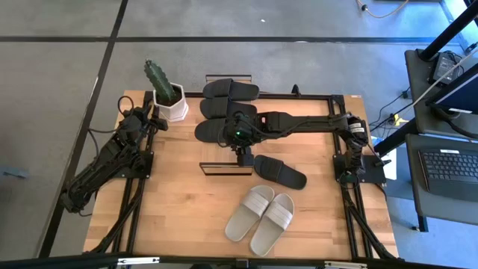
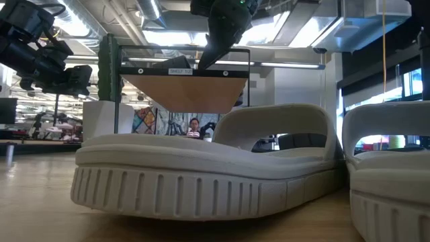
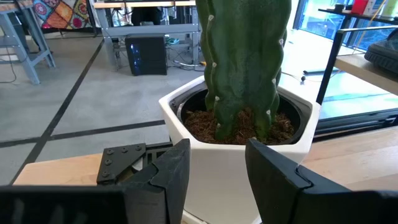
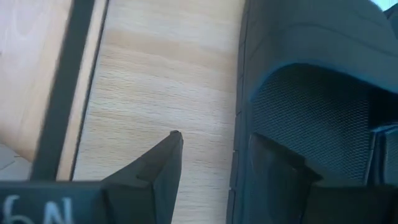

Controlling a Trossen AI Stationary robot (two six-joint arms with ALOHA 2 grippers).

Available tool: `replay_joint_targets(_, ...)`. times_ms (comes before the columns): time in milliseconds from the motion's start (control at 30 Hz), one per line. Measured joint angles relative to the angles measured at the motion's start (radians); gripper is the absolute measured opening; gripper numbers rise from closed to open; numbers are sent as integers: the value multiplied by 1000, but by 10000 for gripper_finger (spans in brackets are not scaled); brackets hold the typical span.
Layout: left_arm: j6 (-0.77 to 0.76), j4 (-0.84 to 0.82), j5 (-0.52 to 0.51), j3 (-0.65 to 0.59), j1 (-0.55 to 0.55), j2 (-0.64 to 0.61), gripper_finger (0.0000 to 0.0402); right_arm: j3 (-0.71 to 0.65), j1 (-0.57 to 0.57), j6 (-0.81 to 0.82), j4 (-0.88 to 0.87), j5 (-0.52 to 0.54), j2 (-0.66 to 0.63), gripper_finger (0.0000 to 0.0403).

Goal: Pick and place slides into the shelf
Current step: Put the right black slide on the shelf, then put the black slide on the shelf

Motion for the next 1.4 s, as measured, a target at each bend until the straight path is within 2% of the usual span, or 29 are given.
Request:
replay_joint_targets(233,0,0,0,0,0,0,147,5,29,-29,6,-11,-68,188)
replay_joint_targets(367,0,0,0,0,0,0,147,4,38,-15,-83,3,-107,188)
replay_joint_targets(500,0,0,0,0,0,0,147,2,66,66,-172,22,-125,188)
replay_joint_targets(733,0,0,0,0,0,0,147,-2,160,350,-407,283,-124,188)
replay_joint_targets(1033,-1,0,10,0,0,0,147,-2,342,729,-689,602,-128,188)
replay_joint_targets(1233,-2,0,11,0,0,0,147,-25,471,864,-737,685,-134,188)
replay_joint_targets(1400,-5,0,11,0,0,0,147,-167,549,1019,-721,689,-139,188)
